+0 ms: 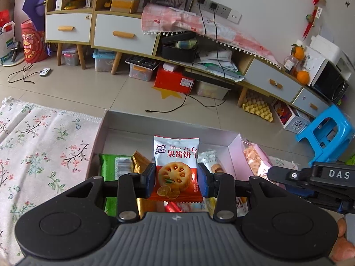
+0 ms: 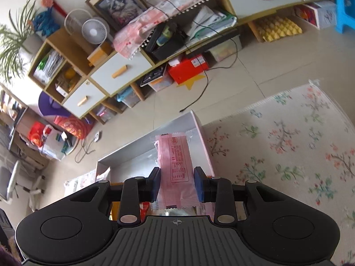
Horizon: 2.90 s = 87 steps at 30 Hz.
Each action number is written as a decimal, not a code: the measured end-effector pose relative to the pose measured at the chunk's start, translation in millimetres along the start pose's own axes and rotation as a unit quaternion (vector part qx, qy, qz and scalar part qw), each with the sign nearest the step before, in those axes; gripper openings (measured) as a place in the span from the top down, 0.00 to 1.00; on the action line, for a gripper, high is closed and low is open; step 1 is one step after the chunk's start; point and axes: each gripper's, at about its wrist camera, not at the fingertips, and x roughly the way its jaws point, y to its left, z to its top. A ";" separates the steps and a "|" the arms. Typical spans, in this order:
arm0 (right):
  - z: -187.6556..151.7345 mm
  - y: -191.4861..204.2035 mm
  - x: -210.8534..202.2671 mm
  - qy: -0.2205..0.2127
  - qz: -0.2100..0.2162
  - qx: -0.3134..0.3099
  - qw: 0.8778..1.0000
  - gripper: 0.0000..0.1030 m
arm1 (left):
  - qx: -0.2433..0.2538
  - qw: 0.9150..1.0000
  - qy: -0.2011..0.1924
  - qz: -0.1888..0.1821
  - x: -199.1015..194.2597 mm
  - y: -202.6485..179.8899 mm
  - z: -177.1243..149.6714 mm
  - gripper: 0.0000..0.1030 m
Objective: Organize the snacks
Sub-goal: 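Lower both packs into the pink box and open both tools, then grasp the brown square cake with the left tool while the right tool grasps the red candy bag, then carry both snacks into the pink box and open both tools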
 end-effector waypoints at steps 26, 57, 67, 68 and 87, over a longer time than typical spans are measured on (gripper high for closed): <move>-4.3 23.4 -26.1 0.021 -0.043 -0.066 0.997 0.50 | -0.020 0.999 0.024 -0.022 -35.5 8.1 -3.8 0.54; -134.6 1.8 -114.4 0.070 -0.028 -0.089 0.993 0.33 | -0.023 0.992 0.111 0.056 -101.5 63.9 -121.9 0.27; -154.9 13.2 -88.1 0.126 -0.012 -0.125 0.984 0.33 | -0.006 0.985 0.152 0.075 -81.6 63.8 -140.7 0.30; -157.3 13.0 -85.2 0.133 -0.014 -0.125 0.983 0.33 | -0.003 0.985 0.155 0.077 -80.6 63.2 -141.9 0.30; -180.4 31.3 -76.4 0.155 0.006 -0.172 0.973 0.76 | 0.018 0.989 0.131 0.061 -90.9 59.4 -133.1 0.69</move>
